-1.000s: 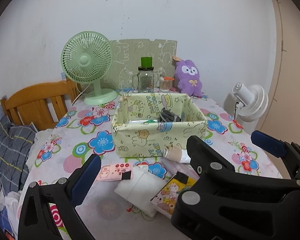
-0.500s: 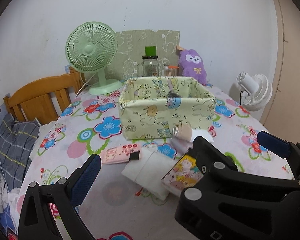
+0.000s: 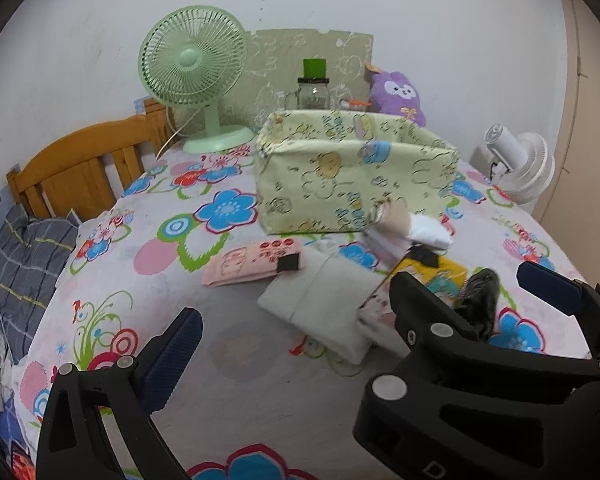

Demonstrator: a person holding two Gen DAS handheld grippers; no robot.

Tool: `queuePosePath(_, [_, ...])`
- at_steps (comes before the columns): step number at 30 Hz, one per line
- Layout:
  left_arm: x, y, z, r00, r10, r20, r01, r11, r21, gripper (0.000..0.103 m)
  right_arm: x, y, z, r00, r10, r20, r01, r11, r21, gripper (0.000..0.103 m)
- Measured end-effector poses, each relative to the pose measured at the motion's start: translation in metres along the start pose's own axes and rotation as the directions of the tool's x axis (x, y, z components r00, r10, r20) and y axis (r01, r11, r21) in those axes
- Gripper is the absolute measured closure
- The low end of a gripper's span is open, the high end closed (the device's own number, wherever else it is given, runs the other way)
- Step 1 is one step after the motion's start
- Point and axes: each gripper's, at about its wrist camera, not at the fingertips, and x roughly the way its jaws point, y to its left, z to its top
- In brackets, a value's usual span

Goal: Organize soft objects
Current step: 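Reach the right tool to the brown snack box and grasp it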

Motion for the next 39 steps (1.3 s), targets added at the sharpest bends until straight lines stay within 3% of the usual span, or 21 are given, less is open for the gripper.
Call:
queuePosePath(21, [0.03,0.007,-0.005,0.997,0.002,-0.075,-0.002,1.0,-0.008,0.001,0.038,0.011,-0.001,0.997,-0.04,-0.063,0.035,0.997,-0.068,0.003])
queuePosePath(28, [0.035,0.006,0.001,0.997,0.009,-0.077,-0.01,1.0,-0.015,0.001,0.038,0.008,0.004,0.998,-0.035,-0.057,0.031,0.997,-0.069,0.03])
queuePosePath(39, [0.04,0.004,0.017,0.998,0.01,-0.063,-0.011,1.0,-0.018,0.001,0.039,-0.004,0.017,0.999,-0.003,-0.038,0.003,1.0,-0.016,0.033])
